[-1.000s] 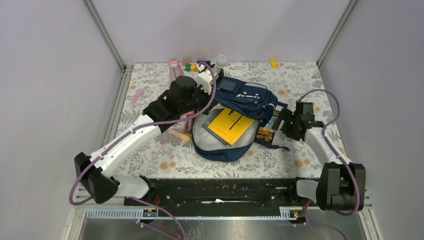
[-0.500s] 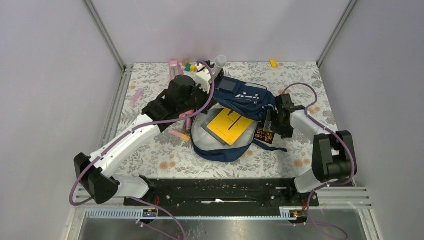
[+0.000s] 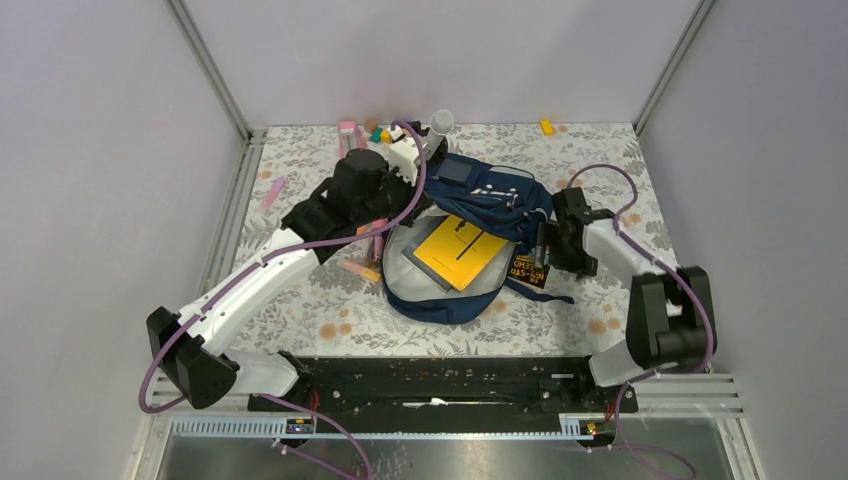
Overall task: Pack the student bag
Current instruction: Pick up the book from the center of the board.
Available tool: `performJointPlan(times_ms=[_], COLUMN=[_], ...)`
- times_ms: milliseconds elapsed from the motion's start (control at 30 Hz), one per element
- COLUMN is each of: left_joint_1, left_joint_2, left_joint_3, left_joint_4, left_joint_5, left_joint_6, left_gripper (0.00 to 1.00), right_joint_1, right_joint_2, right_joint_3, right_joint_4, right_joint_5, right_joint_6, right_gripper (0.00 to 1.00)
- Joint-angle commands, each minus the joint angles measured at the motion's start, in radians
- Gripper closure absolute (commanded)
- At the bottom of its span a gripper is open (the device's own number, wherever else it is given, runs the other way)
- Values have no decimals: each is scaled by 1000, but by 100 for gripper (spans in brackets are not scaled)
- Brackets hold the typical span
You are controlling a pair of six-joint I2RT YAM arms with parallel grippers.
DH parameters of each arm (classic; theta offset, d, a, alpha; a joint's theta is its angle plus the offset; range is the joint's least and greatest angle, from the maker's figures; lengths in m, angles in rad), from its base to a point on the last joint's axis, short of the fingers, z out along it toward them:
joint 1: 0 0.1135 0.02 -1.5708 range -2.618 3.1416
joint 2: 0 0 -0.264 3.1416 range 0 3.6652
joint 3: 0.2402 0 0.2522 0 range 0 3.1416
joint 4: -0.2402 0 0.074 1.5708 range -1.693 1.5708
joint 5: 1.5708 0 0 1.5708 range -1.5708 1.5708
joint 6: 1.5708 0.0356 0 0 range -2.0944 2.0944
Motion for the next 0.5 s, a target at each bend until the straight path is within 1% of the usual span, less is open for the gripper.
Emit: performJointPlan(times_ms=[0,67,167,200,267,333,467], left_joint_1=[24,27,32,35,43,57,101], left_joint_2=[-74,-76,-80,-79,-76,-75,-82], left_joint_3=[22,21,20,19,17,15,9], left_joint_4=[121,122,125,126,124,121,122], left_joint_5=[-14,-8,-4,-7,-20,-54,-97], left_joint_6=[-17,-20,-21,-20,-14,-5,5], left_gripper=[100,100,100,100,100,100,100], right_joint_1=[19,46,119,155,201,226,263], right_joint_2=[-194,-238,-266,-267,-252,-237,-241], right_joint_3=[-84,-98,-127,-139,-152,-173,-201], right_joint_4=[94,106,196,243,286,327,363], right_joint_5=[-94,-110,-134,-132,-113,-139,-132], right_joint_6=[-127,-191,-254,-284,-348,-389,-447], right_gripper=[8,8,9,9,9,11,12])
